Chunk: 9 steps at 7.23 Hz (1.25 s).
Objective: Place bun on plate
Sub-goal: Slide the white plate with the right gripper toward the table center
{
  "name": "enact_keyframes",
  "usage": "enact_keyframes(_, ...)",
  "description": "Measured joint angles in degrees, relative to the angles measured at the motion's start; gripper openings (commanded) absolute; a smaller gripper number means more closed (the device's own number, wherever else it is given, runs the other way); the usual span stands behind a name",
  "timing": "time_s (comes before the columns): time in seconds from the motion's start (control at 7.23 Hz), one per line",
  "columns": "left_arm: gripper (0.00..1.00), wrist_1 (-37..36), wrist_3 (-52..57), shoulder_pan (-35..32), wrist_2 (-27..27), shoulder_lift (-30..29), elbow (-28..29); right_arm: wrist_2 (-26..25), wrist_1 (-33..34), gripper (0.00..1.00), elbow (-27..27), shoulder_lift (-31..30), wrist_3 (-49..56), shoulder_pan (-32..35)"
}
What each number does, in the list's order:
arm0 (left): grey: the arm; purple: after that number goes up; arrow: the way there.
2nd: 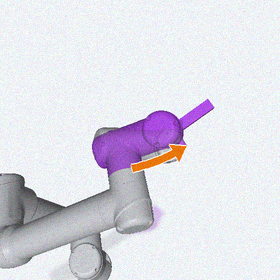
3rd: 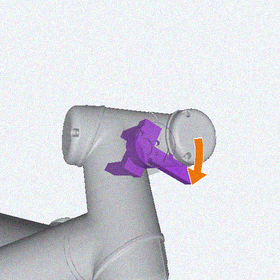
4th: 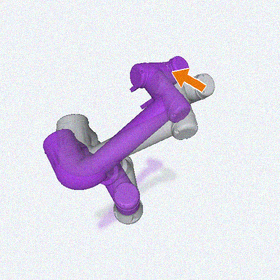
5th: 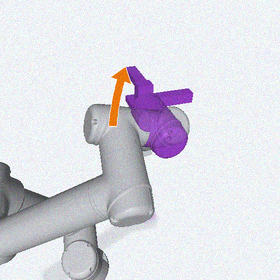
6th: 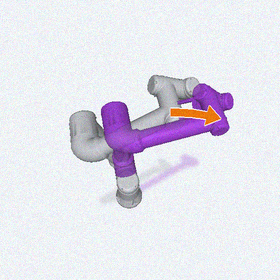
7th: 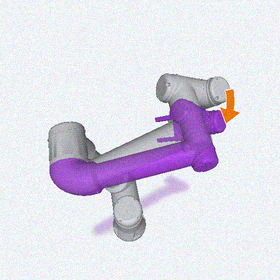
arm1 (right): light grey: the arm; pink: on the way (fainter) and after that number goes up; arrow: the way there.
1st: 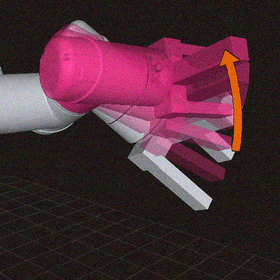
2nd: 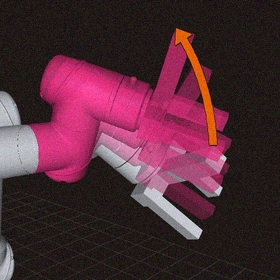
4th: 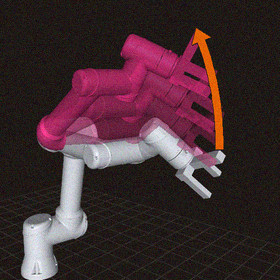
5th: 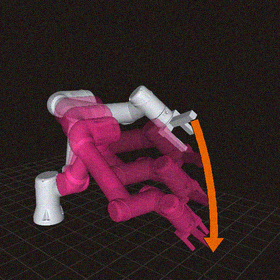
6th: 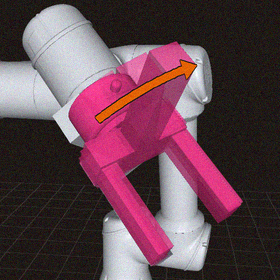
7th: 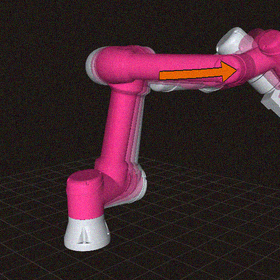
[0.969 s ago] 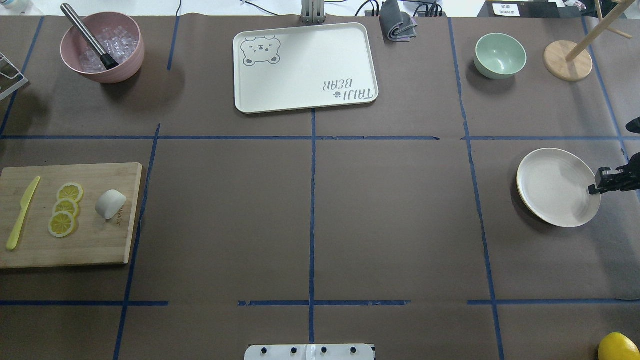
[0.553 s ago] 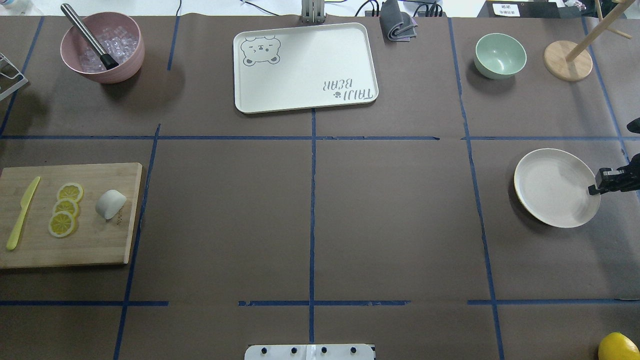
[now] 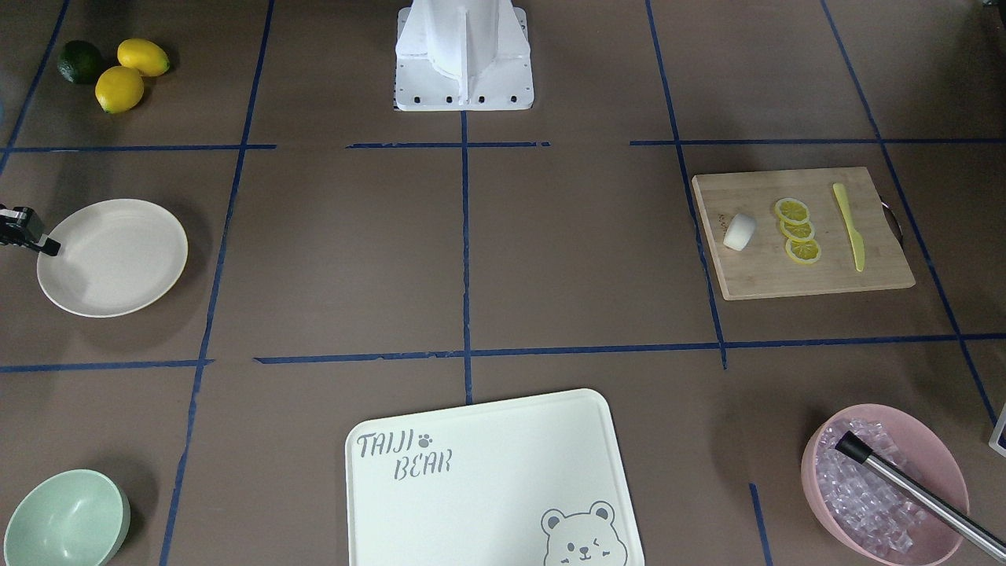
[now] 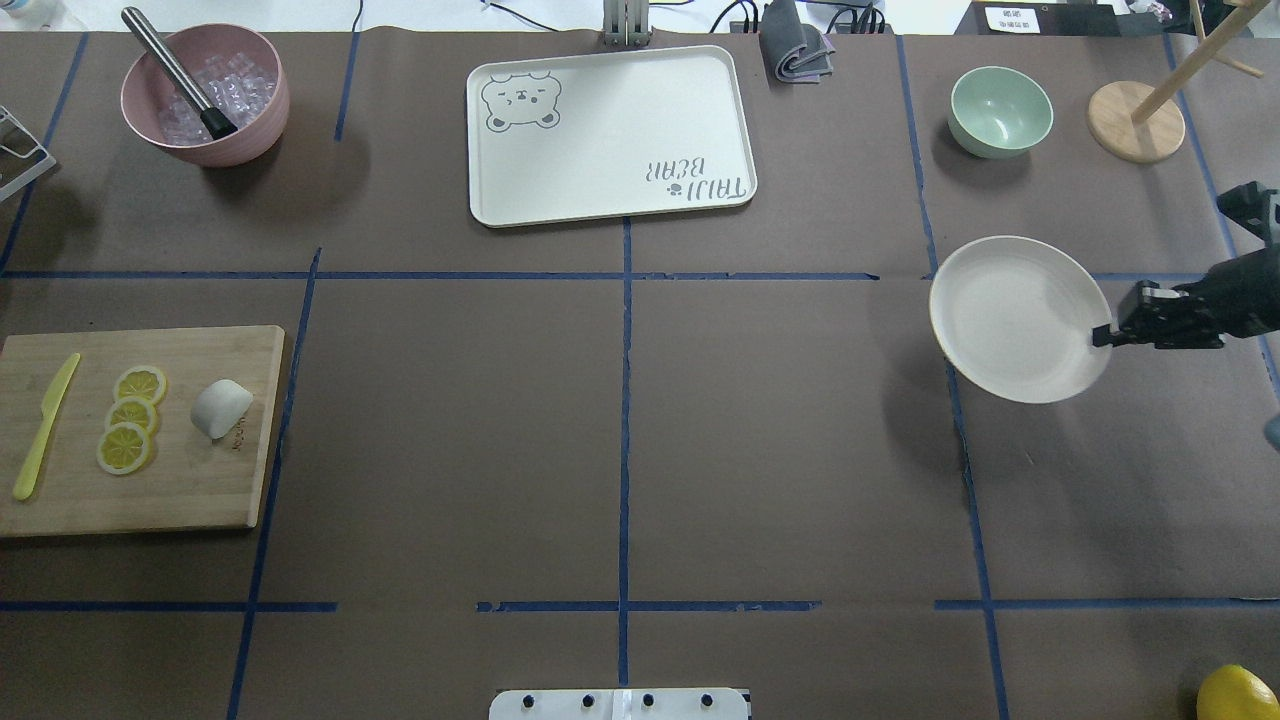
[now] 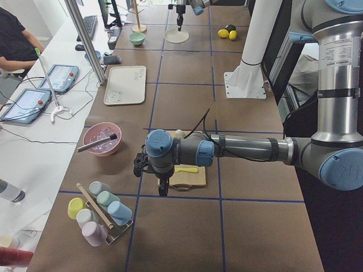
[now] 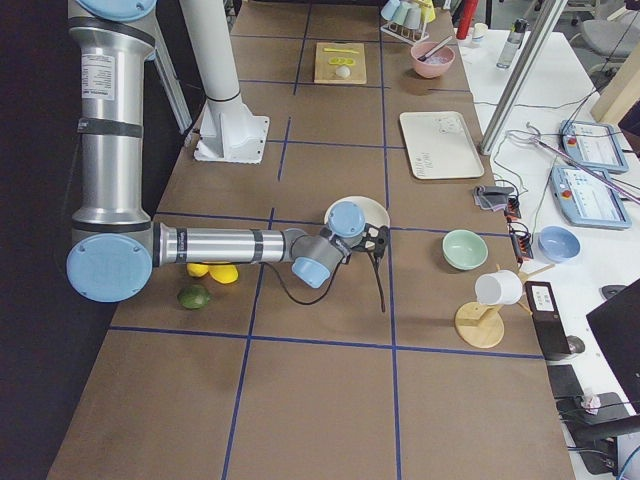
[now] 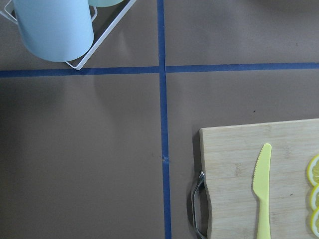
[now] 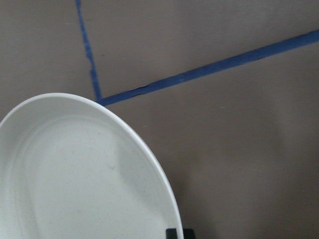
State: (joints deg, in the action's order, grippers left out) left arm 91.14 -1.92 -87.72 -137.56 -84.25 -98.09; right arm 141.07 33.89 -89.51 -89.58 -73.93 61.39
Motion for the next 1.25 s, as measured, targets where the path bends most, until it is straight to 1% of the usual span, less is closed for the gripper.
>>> enact_keyframes(0.14, 1.00, 0.0, 0.1, 0.0, -0.1, 0.0, -0.1, -0.6, -0.7, 0.00, -0.1, 4.6, -7.2, -3.0)
enact_keyframes(0.28, 1.00, 0.0, 0.1, 0.0, -0.1, 0.0, -0.2, -2.6, -0.9, 0.00, 0.0, 9.3, -13.5, -6.9)
enact_keyframes(0.42, 1.00, 0.2, 0.2, 0.0, -0.1, 0.0, -0.3, -7.1, -0.5, 0.00, 0.2, 13.6, -18.6, -11.9)
enact_keyframes(0.55, 1.00, 0.9, 0.2, 0.0, -0.1, 0.0, -0.3, -11.7, 1.2, 0.00, 0.4, 17.0, -21.3, -16.4)
enact_keyframes(0.83, 1.00, 1.8, 0.2, -0.1, -0.2, 0.1, -0.3, -19.8, 8.8, 0.00, 0.7, 23.6, -22.8, -23.8)
enact_keyframes(0.97, 1.00, 1.9, 0.2, -0.1, -0.2, 0.1, -0.3, -22.9, 11.9, 0.00, 0.7, 25.6, -23.0, -26.5)
enact_keyframes(1.11, 1.00, 1.9, 0.2, -0.1, -0.2, 0.1, -0.3, -24.8, 13.9, 0.01, 0.8, 26.8, -23.0, -28.4)
enact_keyframes(1.25, 1.00, 1.9, 0.2, -0.1, -0.2, 0.1, -0.2, -25.7, 14.9, 0.01, 0.8, 27.1, -22.9, -29.5)
